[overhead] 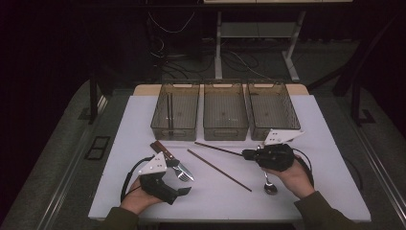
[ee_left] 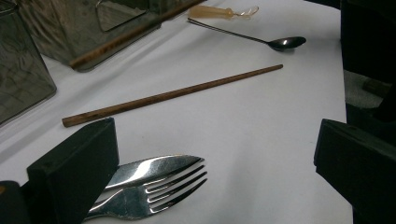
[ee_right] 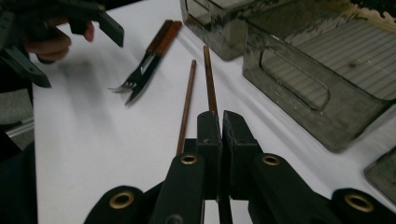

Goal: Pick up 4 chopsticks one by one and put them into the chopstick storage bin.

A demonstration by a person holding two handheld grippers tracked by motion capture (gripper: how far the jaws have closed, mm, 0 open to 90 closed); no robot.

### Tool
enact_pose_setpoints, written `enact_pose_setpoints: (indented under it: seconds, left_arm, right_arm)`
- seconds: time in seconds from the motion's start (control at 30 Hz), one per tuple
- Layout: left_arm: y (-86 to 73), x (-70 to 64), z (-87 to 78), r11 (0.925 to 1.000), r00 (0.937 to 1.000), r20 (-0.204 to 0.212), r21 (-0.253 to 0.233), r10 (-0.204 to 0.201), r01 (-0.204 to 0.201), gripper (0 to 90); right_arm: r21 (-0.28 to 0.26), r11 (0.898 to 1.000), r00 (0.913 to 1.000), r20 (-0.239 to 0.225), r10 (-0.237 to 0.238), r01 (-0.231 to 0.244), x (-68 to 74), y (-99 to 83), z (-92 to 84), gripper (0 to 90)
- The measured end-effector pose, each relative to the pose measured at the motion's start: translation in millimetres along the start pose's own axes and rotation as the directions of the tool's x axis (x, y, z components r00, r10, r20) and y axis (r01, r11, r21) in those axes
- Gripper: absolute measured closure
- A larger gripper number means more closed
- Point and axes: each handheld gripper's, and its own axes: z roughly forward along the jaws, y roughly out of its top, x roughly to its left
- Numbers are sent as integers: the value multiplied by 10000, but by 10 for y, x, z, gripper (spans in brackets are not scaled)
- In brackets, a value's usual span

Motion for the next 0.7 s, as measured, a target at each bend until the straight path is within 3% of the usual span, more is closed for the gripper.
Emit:
enact_pose_setpoints:
  seconds: [0.33, 0.7]
  left_arm:
    - [-2, 5, 8, 10000, 10000, -45, 0, -80, 80, 0]
    - [-4, 12, 15, 10000, 9999, -93, -7, -76, 76, 0]
  right_arm:
    - [-519, 9986, 9997, -193, -116, 106, 20, 144, -107, 864]
    - [-974, 9951, 9999, -32, -166, 162, -62, 336, -167, 864]
